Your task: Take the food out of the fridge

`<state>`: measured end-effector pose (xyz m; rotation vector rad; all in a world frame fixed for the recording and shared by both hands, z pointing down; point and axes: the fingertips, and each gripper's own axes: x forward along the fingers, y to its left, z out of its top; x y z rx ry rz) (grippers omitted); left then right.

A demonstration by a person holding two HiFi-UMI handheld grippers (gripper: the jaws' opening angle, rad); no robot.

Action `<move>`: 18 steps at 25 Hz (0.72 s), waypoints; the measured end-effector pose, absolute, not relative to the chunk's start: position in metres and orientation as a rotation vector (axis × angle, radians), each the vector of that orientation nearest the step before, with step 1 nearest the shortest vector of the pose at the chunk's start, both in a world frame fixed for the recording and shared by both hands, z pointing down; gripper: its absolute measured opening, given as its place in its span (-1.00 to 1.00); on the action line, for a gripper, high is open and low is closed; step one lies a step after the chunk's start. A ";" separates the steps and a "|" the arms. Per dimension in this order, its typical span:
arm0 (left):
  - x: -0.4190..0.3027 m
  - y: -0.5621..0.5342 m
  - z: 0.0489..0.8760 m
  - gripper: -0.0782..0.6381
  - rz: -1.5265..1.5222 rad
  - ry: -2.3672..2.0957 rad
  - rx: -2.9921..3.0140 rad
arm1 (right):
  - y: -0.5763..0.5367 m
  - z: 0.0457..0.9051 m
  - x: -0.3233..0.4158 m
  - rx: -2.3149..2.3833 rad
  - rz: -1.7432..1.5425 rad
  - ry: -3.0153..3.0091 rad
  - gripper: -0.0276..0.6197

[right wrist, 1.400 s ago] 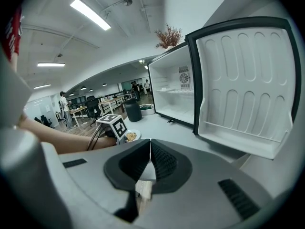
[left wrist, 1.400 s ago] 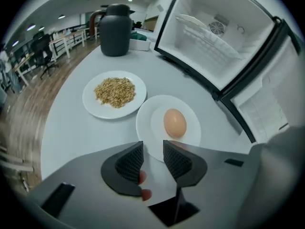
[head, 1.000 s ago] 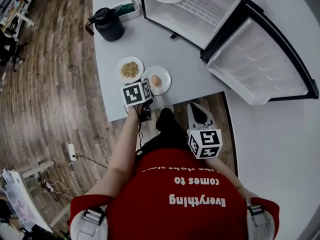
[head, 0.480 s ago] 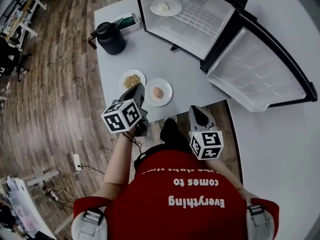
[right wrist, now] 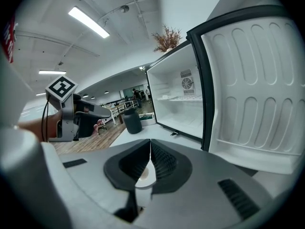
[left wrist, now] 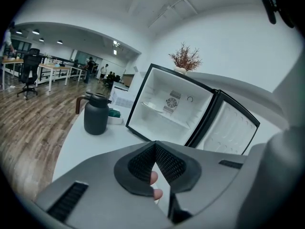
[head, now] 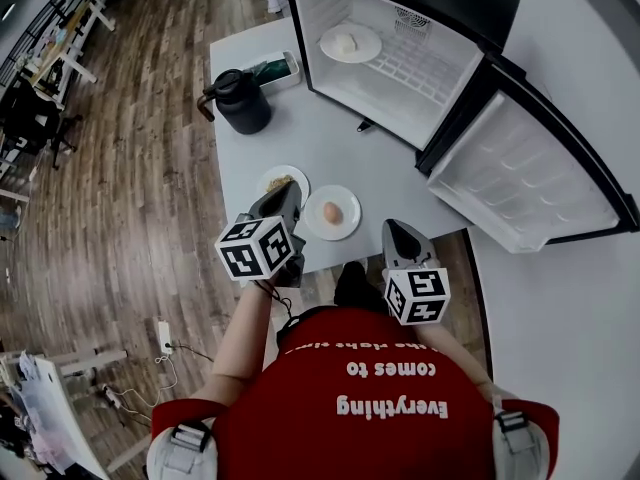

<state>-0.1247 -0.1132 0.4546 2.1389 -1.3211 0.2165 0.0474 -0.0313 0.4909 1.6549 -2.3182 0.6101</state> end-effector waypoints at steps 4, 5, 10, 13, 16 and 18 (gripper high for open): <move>-0.131 -0.124 0.447 -0.76 0.211 -1.334 2.143 | -0.046 0.490 0.045 1.652 0.609 -2.334 -0.87; -0.132 -0.128 0.445 -0.76 0.215 -1.331 2.145 | -0.050 0.490 0.044 1.652 0.610 -2.336 -0.87; -0.117 -0.146 0.439 -0.76 0.074 -1.125 2.121 | -0.064 0.491 0.048 1.661 0.624 -2.335 -0.87; -0.099 -0.167 0.423 -0.76 -0.243 -0.824 1.928 | -0.073 0.490 0.054 1.675 0.624 -2.333 -0.87; -0.087 -0.201 0.410 -0.76 -0.493 -0.604 1.723 | -0.080 0.489 0.061 1.690 0.619 -2.329 -0.87; -0.079 -0.225 0.408 -0.76 -0.559 -0.545 1.681 | -0.079 0.490 0.065 1.701 0.619 -2.319 -0.87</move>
